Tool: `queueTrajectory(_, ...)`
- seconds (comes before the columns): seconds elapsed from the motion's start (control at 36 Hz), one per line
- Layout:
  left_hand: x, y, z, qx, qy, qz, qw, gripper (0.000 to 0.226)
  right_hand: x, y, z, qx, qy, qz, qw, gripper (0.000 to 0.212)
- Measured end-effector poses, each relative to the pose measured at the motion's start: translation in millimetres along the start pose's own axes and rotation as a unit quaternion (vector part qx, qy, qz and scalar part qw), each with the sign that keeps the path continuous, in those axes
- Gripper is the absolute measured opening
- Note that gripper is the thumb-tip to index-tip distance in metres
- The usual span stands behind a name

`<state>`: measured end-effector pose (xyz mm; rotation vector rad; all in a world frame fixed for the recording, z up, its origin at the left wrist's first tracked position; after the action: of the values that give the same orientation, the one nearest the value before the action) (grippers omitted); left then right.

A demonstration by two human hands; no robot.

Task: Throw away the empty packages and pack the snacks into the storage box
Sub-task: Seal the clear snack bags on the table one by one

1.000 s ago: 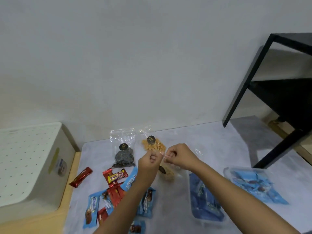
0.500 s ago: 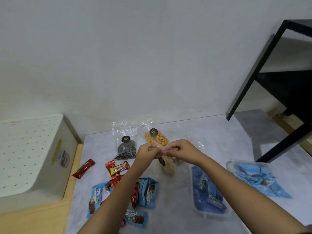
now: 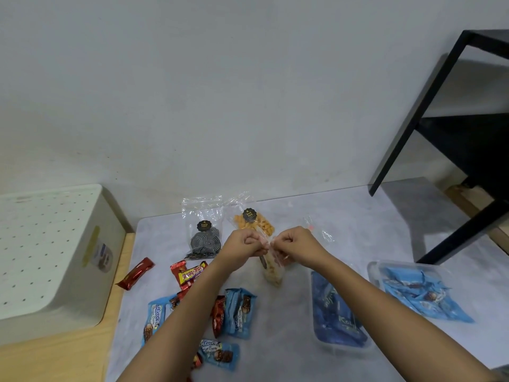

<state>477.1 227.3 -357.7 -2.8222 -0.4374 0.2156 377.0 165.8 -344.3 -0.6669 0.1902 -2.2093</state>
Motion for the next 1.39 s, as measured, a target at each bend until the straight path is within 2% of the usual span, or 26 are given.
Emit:
queueTrajectory(0.08, -3.7, -0.4, -0.7, -0.002, -0.007, 0.015, 1.0, 0.017, 1.6, -1.4, -2.2, -0.01, 0.002, 0.006, 1.0, 0.034)
queueTrajectory(0.25, -7.4, 4.4, -0.1, -0.007, 0.003, 0.009, 1.0, 0.02, 12.1, -5.7, -2.8, -0.021, -0.001, -0.013, 1.0, 0.01)
queueTrajectory(0.36, -8.9, 7.7, -2.3, -0.013, -0.004, -0.014, 1.0, 0.022, 25.7, -6.3, 11.7, 0.057, -0.087, -0.06, 0.993, 0.03)
queueTrajectory(0.44, -9.9, 10.4, -4.2, -0.025, -0.005, -0.023, 0.999, 0.028, 26.1, -8.5, 19.4, 0.099, -0.164, -0.061, 0.98, 0.03)
queueTrajectory(0.61, -12.4, 14.1, -4.3, -0.026, 0.001, -0.018, 0.999, 0.022, 28.0, -10.6, 18.9, 0.123, -0.216, -0.056, 0.967, 0.03)
queueTrajectory(0.78, -6.0, 17.5, -1.1, -0.008, -0.027, -0.04, 0.999, 0.018, 33.9, -13.0, 19.4, 0.169, -0.206, -0.041, 0.963, 0.011)
queueTrajectory(0.94, -3.4, 19.7, 0.3, -0.005, -0.037, -0.063, 0.997, 0.013, 29.2, -8.6, 5.9, 0.149, -0.24, 0.001, 0.959, 0.035)
queueTrajectory(1.0, -1.4, 19.5, -0.5, -0.012, -0.04, -0.078, 0.996, 0.015, 28.5, -5.8, 6.0, 0.162, -0.269, -0.009, 0.949, 0.031)
queueTrajectory(1.08, 2.9, 16.0, -3.2, -0.06, 0.006, -0.117, 0.991, 0.009, 34.5, -2.4, 8.2, 0.181, -0.246, -0.052, 0.951, 0.026)
queueTrajectory(1.11, 6.6, 13.3, -1.4, -0.076, 0.038, -0.145, 0.986, 0.015, 36.9, -1.2, 8.0, 0.186, -0.232, -0.065, 0.952, 0.026)
queueTrajectory(1.17, 14.9, 4.2, -1.0, -0.124, 0.124, -0.208, 0.962, 0.042, 39.4, 1.0, 6.3, 0.196, -0.215, -0.075, 0.954, 0.026)
queueTrajectory(1.19, 15.0, 1.6, -0.3, -0.154, 0.17, -0.217, 0.949, 0.059, 39.8, 1.7, 6.1, 0.205, -0.211, -0.076, 0.953, 0.026)
queueTrajectory(1.25, 8.9, 4.2, 11.6, -0.175, 0.213, -0.183, 0.944, 0.084, 41.3, 3.1, 5.4, 0.223, -0.2, -0.082, 0.951, 0.026)
queueTrajectory(1.33, -4.5, 14.1, 29.1, -0.173, 0.202, -0.113, 0.957, 0.091, 46.0, 4.4, 6.0, 0.252, -0.186, -0.103, 0.944, 0.025)
queueTrajectory(1.39, -5.9, 18.3, 31.2, -0.185, 0.222, -0.12, 0.95, 0.086, 48.5, 4.9, 8.5, 0.277, -0.181, -0.114, 0.937, 0.023)
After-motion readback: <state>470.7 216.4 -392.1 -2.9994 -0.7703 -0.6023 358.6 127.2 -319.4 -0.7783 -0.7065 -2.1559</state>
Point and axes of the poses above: each hand's wrist, its own y-axis towards the middle knuckle, its own x-axis out of the back of the hand, z = x × y, the point moved 10 cm from there along y, towards the middle knuckle, and after that the axes turned 4 degrees about -y, right-handed, at the moved point
